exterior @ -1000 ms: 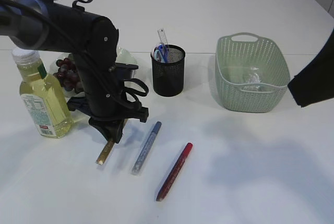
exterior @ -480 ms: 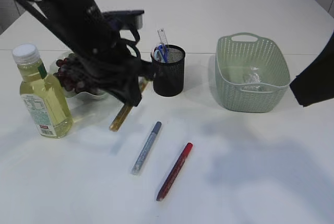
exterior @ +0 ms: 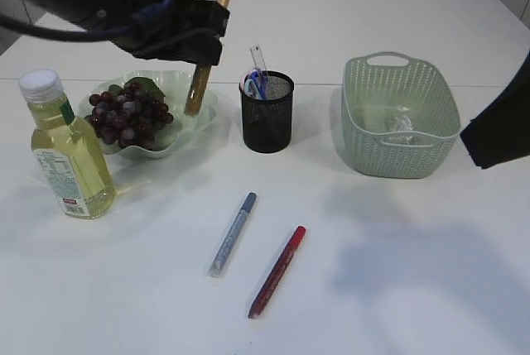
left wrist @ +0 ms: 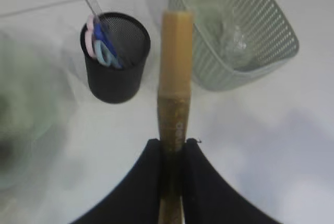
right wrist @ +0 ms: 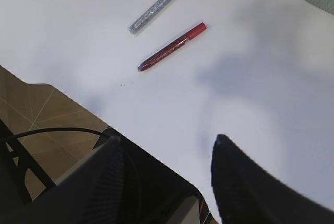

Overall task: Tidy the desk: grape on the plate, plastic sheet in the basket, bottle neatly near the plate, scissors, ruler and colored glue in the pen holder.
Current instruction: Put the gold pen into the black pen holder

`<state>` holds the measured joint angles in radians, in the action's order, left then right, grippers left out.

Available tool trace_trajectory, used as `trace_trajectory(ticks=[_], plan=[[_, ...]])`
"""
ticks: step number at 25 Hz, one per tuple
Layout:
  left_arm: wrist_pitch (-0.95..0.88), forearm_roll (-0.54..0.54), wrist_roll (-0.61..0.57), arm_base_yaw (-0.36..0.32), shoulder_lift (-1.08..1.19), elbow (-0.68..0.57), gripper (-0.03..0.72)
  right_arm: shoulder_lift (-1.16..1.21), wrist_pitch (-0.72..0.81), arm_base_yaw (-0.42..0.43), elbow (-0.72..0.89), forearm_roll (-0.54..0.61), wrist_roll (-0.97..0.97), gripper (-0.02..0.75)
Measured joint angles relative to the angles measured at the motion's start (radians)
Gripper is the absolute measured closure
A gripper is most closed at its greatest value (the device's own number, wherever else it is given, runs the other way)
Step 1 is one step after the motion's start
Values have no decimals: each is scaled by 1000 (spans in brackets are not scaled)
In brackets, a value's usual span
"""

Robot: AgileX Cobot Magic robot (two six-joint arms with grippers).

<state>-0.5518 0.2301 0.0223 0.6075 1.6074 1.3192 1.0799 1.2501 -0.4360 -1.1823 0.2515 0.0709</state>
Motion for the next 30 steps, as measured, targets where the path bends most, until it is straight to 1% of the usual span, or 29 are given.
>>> trace_trajectory(ticks=[4,7,9,13,16,19,22,24,25,27,30], plan=[[274,-16,0,0,-51,-170,624,0,0,0,0,0,0,307],[449,-39,0,0,-52,-243,624,0,0,0,0,-3,2,307],[552,-45,0,0,-38,-262,624,0,0,0,0,-14,19,307],[759,-47,0,0,40,-265,624,0,0,0,0,-71,43,307],[874,-47,0,0,104,-265,624,0,0,0,0,-116,43,307],[949,-47,27,0,146,-265,624,0,-11,0,0,-207,-35,307],[998,-47,42,0,169,-262,624,0,-21,0,0,-371,-186,307],[1008,-57,46,0,191,-232,624,0,-21,0,0,-486,-277,307],[1010,-69,46,0,201,-217,624,0,-17,0,0,-523,-307,307],[1010,-89,46,0,225,-180,624,0,-8,0,0,-575,-349,307],[1012,-109,46,0,272,-118,624,0,-4,0,0,-586,-383,307]])
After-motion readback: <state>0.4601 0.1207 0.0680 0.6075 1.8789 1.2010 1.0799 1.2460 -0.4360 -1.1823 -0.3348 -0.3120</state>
